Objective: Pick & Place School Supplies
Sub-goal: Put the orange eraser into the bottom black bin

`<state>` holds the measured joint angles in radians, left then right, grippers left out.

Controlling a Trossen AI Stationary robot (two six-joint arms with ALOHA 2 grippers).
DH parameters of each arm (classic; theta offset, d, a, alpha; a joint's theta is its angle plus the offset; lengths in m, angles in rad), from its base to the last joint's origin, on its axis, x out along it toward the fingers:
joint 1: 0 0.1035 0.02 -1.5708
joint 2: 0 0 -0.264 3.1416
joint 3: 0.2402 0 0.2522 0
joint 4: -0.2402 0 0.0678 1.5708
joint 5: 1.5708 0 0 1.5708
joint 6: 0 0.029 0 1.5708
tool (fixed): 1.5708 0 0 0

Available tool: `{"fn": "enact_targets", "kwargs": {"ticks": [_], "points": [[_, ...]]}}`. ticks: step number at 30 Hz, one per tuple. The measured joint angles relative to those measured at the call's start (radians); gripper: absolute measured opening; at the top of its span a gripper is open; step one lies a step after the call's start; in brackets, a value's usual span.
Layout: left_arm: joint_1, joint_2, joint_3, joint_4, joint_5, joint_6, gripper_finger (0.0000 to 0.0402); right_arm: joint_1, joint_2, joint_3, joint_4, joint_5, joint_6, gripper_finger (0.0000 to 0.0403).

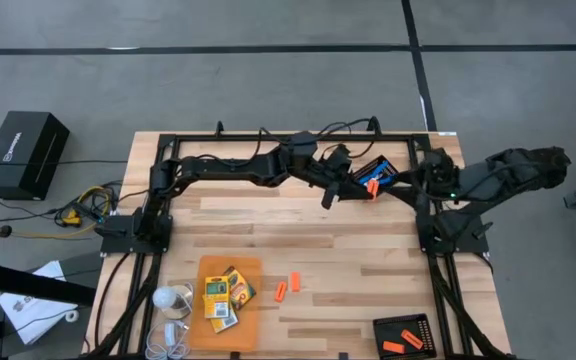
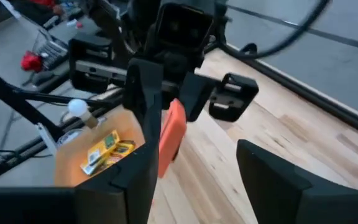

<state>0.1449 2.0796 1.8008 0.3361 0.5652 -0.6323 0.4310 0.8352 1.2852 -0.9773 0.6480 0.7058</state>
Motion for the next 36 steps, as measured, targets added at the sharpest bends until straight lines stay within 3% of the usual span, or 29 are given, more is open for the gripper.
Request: {"fn": "enact_targets", "kwargs": {"ticks": [12,20,36], "points": [[0.004,0.002,0.006,0.022,-0.004,0.081,0.0021,-0.150,0.038,-0.001,0.165,-0.187,-0.114,0.0182],[0.020,-0.019,0.006,0.033,-0.012,0.133,0.0021,-0.245,0.058,-0.001,0.174,-0.310,-0.131,0.0182],[0.033,-0.046,0.008,0.007,-0.016,0.185,0.0021,-0.383,0.081,0.000,0.271,-0.454,-0.220,0.0174]]}}
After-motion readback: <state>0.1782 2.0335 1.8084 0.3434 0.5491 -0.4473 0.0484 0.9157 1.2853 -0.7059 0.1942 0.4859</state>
